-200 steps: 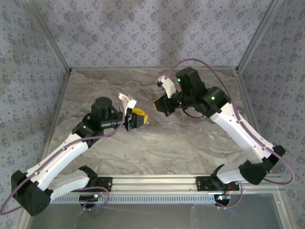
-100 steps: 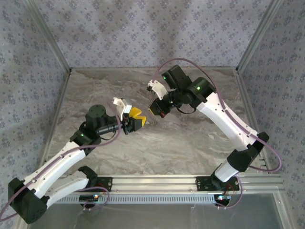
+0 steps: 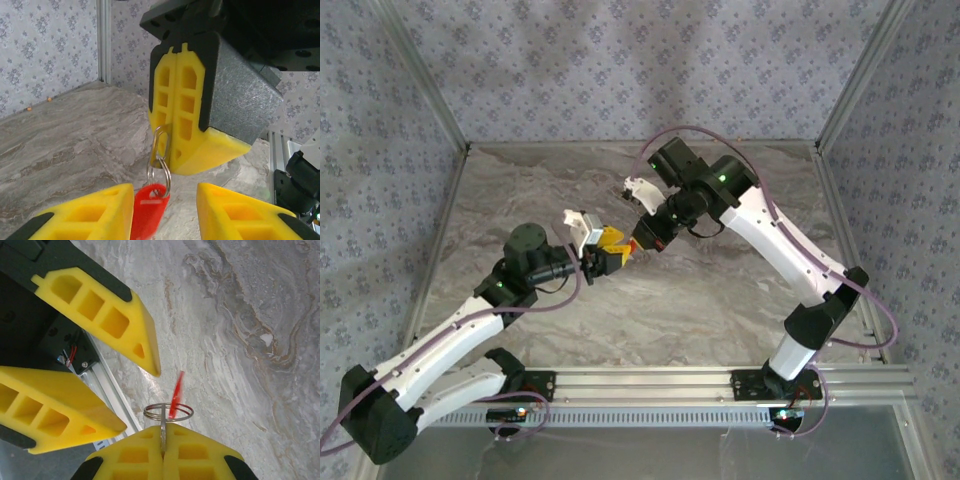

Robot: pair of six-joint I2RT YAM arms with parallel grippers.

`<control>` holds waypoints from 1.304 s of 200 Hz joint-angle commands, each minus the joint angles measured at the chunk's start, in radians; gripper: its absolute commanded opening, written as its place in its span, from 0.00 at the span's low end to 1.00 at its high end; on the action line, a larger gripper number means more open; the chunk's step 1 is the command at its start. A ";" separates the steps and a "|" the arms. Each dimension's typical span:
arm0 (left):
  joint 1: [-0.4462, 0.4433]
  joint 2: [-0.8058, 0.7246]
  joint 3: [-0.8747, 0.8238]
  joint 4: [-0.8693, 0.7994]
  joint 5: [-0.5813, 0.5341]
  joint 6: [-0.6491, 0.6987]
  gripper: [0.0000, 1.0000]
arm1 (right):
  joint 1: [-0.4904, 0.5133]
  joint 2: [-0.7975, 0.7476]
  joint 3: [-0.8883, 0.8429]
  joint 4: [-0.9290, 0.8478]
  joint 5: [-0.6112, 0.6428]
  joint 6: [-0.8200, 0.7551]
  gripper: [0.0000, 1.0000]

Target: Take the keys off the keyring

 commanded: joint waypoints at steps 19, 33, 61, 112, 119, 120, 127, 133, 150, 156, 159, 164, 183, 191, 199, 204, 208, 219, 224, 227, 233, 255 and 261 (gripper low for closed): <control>-0.020 0.000 0.001 0.064 0.007 0.035 0.37 | 0.008 -0.021 0.005 -0.006 -0.062 -0.008 0.00; -0.021 0.000 0.003 0.059 -0.005 0.037 0.33 | 0.009 -0.030 -0.007 0.007 -0.075 -0.008 0.00; -0.022 0.003 0.005 0.057 -0.015 0.040 0.27 | 0.009 -0.049 -0.032 0.028 -0.099 -0.005 0.00; -0.022 0.017 0.011 0.047 0.000 0.042 0.10 | 0.009 -0.088 -0.054 0.051 -0.115 0.001 0.00; -0.023 0.017 0.013 0.045 0.002 0.046 0.06 | 0.009 -0.091 -0.058 0.052 -0.116 0.002 0.00; -0.024 0.018 0.013 0.044 0.001 0.046 0.05 | 0.009 -0.092 -0.058 0.053 -0.116 0.003 0.00; -0.023 0.017 0.014 0.040 0.000 0.048 0.03 | 0.008 -0.096 -0.064 0.058 -0.116 0.003 0.00; -0.023 0.018 0.013 0.035 0.001 0.051 0.01 | 0.007 -0.101 -0.068 0.061 -0.116 0.004 0.00; -0.024 0.016 0.013 0.034 0.002 0.053 0.00 | 0.005 -0.110 -0.075 0.070 -0.122 0.008 0.00; -0.024 0.015 0.013 0.034 0.002 0.054 0.00 | 0.004 -0.113 -0.079 0.072 -0.123 0.009 0.00; -0.023 0.014 0.013 0.034 0.002 0.055 0.00 | 0.004 -0.116 -0.081 0.074 -0.124 0.009 0.00; -0.023 0.013 0.013 0.034 0.002 0.057 0.00 | 0.003 -0.118 -0.083 0.076 -0.121 0.010 0.00; -0.025 0.010 0.008 0.029 0.007 0.063 0.00 | -0.004 -0.130 -0.092 0.086 -0.113 0.018 0.00; -0.028 0.010 0.005 0.026 0.007 0.066 0.00 | -0.013 -0.136 -0.096 0.097 -0.117 0.029 0.00; -0.031 0.010 0.002 0.026 0.005 0.066 0.00 | -0.022 -0.141 -0.104 0.114 -0.131 0.044 0.00; -0.033 0.009 0.000 0.026 0.002 0.068 0.00 | -0.026 -0.144 -0.108 0.122 -0.140 0.052 0.00; -0.035 0.008 -0.004 0.029 -0.004 0.068 0.00 | -0.030 -0.146 -0.110 0.127 -0.145 0.058 0.00; -0.041 -0.003 -0.017 0.049 -0.025 0.067 0.00 | -0.038 -0.147 -0.119 0.137 -0.154 0.073 0.00; -0.043 -0.011 -0.026 0.061 -0.037 0.065 0.00 | -0.040 -0.148 -0.124 0.139 -0.155 0.078 0.00; -0.044 -0.016 -0.030 0.069 -0.045 0.064 0.00 | -0.041 -0.148 -0.127 0.138 -0.156 0.081 0.00; -0.043 -0.030 -0.041 0.085 -0.061 0.061 0.00 | -0.043 -0.148 -0.133 0.138 -0.155 0.085 0.00; -0.044 -0.092 -0.071 0.130 -0.107 0.059 0.00 | -0.054 -0.152 -0.167 0.154 -0.165 0.101 0.00; -0.044 -0.108 -0.072 0.133 -0.111 0.062 0.00 | -0.055 -0.154 -0.177 0.165 -0.167 0.108 0.00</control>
